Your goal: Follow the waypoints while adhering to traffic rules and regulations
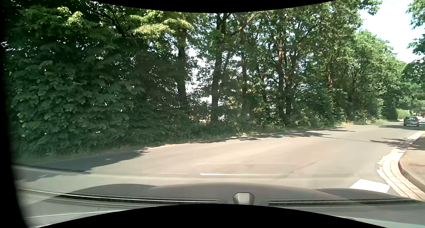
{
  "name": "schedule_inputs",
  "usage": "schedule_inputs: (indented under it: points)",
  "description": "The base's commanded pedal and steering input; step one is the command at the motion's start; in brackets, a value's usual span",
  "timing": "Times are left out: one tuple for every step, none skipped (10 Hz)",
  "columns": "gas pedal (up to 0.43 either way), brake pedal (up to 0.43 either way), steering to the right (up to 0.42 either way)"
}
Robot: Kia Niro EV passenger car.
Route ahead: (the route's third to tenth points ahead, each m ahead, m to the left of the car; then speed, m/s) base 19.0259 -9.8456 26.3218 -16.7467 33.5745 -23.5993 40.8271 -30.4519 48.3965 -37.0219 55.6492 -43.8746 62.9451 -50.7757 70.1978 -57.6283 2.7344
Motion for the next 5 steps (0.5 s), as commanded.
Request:
schedule_inputs:
  points:
    - [0.378,0.012,0.305]
    - [0.378,0.006,0.305]
    - [0.378,0.006,0.306]
    - [0.378,0.006,0.308]
    - [0.378,0.006,0.309]
